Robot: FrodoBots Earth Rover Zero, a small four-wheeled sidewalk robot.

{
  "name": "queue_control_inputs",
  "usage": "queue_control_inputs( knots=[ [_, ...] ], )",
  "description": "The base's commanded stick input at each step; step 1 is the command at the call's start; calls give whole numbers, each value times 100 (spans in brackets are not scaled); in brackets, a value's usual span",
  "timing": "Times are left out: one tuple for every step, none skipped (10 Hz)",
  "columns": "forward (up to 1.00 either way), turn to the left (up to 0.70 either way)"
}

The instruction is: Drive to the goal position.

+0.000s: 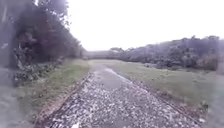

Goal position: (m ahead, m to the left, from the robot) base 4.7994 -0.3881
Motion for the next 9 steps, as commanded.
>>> queue_control_inputs(
  knots=[
    [70,0],
    [70,0],
    [70,0],
    [70,0],
    [70,0],
    [70,0],
    [70,0],
    [70,0],
    [70,0]
  ],
)
